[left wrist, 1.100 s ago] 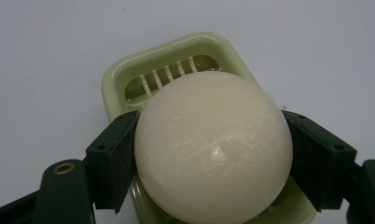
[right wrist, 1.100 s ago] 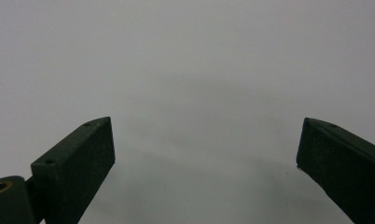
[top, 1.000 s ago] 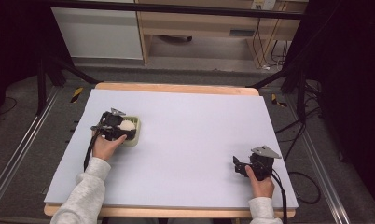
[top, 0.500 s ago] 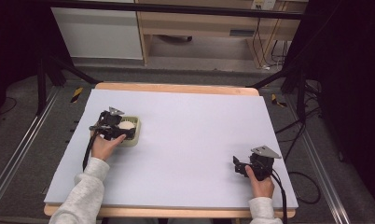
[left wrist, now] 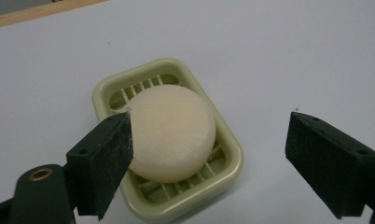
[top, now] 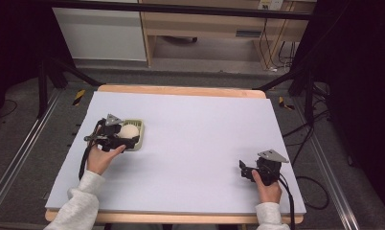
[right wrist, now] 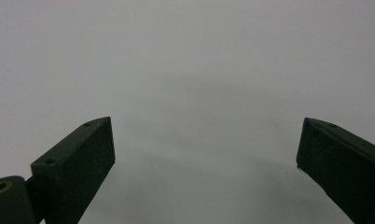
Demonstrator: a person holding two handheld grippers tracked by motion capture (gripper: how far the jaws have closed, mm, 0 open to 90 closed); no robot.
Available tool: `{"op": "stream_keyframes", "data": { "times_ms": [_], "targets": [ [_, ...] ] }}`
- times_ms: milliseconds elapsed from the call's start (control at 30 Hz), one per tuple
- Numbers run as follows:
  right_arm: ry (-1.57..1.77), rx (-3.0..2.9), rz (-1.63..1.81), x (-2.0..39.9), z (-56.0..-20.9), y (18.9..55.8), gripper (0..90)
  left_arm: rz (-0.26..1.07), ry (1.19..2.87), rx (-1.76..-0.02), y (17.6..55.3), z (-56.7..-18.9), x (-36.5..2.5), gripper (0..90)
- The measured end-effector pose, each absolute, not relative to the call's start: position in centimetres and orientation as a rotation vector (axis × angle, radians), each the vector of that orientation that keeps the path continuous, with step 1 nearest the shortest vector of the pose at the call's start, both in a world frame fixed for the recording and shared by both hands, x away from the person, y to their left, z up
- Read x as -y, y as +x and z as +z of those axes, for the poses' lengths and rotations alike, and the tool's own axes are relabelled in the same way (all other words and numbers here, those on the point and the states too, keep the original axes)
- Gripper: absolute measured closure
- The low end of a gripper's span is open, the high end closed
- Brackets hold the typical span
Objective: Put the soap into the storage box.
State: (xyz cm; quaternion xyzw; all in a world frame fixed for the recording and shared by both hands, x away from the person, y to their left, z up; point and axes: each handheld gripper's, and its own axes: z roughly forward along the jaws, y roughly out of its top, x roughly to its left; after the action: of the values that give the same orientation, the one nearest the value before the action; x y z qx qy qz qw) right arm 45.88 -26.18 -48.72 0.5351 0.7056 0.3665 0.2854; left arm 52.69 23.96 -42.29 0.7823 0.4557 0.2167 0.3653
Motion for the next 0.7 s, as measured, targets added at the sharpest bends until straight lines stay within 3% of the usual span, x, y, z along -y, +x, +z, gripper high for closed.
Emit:
{"op": "stream_keyframes", "data": {
  "times_ms": [700],
  "targets": [
    [1.424, -1.893, 0.979, 26.2, -48.7, 45.9, 4.5, 0.571, 1.962, -1.236, 47.4, -45.1, -27.7, 15.5]
  ]
}}
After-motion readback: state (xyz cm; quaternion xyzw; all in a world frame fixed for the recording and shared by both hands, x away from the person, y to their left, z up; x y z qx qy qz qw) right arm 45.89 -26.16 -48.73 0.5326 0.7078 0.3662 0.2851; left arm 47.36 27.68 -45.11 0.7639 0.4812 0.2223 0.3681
